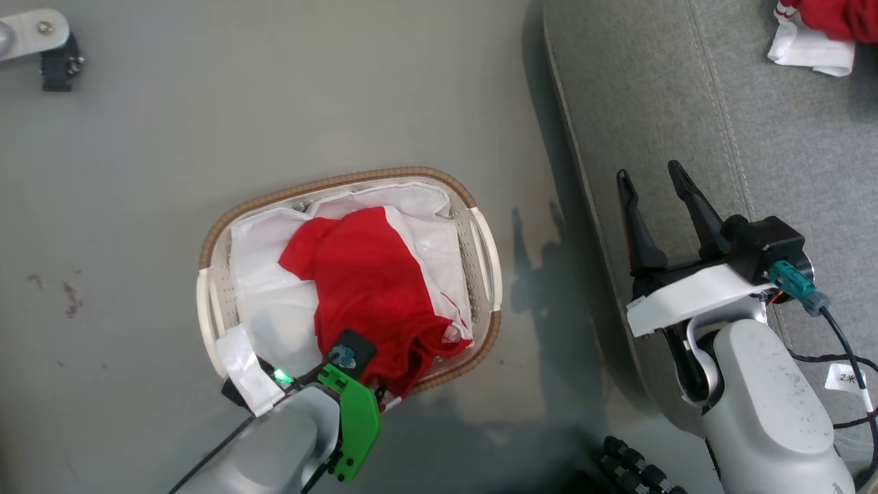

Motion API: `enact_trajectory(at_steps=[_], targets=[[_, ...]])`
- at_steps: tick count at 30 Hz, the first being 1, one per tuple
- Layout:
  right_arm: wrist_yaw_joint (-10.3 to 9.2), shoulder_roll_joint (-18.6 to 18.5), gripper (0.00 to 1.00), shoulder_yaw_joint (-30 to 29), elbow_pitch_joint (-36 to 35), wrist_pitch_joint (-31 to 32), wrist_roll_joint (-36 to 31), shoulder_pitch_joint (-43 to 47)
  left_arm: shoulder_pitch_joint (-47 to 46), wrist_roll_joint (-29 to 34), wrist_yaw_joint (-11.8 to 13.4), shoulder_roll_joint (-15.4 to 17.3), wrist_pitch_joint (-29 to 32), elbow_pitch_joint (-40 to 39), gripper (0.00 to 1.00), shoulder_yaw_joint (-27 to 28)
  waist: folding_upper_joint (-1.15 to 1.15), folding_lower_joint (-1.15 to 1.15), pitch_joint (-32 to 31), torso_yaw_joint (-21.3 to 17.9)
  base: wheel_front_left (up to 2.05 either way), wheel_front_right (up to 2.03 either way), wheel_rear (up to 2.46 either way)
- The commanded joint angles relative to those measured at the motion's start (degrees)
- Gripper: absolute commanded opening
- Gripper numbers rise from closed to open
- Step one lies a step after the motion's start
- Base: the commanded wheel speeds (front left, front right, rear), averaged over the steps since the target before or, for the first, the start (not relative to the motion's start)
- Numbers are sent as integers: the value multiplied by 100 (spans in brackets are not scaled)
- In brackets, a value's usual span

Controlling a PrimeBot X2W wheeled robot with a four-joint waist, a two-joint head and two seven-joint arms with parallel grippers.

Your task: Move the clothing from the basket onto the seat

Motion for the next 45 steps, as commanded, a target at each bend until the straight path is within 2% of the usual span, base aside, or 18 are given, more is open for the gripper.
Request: enact_trajectory(at_steps=[1, 7, 8, 9, 10, 11, 12, 13, 14, 26, 37, 45], targets=[[-8, -15, 100, 34, -19, -2, 61, -73, -129, -63, -17, 58, 42, 75, 100, -22, 0, -1, 166, -158, 0, 0, 0], [-8, -14, 100, 172, -22, -2, 192, -148, -281, -283, -17, 63, 314, 364, 100, -177, 0, -1, 323, -304, 0, 0, 0], [-8, -15, 100, 181, -24, -2, 210, -151, -299, -306, -17, 61, 357, 390, 97, -195, 0, -1, 339, -320, 0, 0, 0], [-8, -15, 100, 188, -24, -2, 226, -154, -314, -333, -17, 60, 382, 419, 88, -211, 0, -1, 356, -334, 0, 0, 0], [-8, -15, 100, 199, -21, -2, 248, -161, -327, -367, -17, 57, 414, 442, 67, -229, 0, -1, 372, -350, 0, 0, 0], [-8, -15, 100, 211, -20, -2, 260, -170, -340, -385, -17, 61, 418, 460, 54, -240, 0, -1, 385, -364, 0, 0, 0], [-8, -15, 100, 219, -19, -2, 267, -179, -353, -406, -17, 67, 426, 486, 25, -252, 0, -1, 397, -378, 0, 0, 0], [-8, -15, 100, 227, -17, -2, 277, -184, -362, -430, -17, 71, 429, 504, 15, -261, 0, -1, 404, -389, 0, 0, 0], [-8, -15, 100, 234, -10, -2, 293, -184, -374, -452, -17, 69, 429, 524, 0, -273, 0, -1, 408, -401, 0, 0, 0], [-8, -17, 100, 102, 108, -2, 92, 25, -365, -849, -17, -15, -344, 385, 0, -232, 0, -1, -163, -205, 0, 0, 0], [-8, -17, 100, -103, 262, -2, -361, 498, -371, -1090, -17, -41, -1148, 164, 0, -219, 0, -1, -1361, 263, 0, 0, 0], [-8, -17, 100, -235, 375, -2, -617, 991, -513, -960, -18, 86, -1356, -225, 0, -344, 0, -1, -2329, 540, 0, 0, 0]])
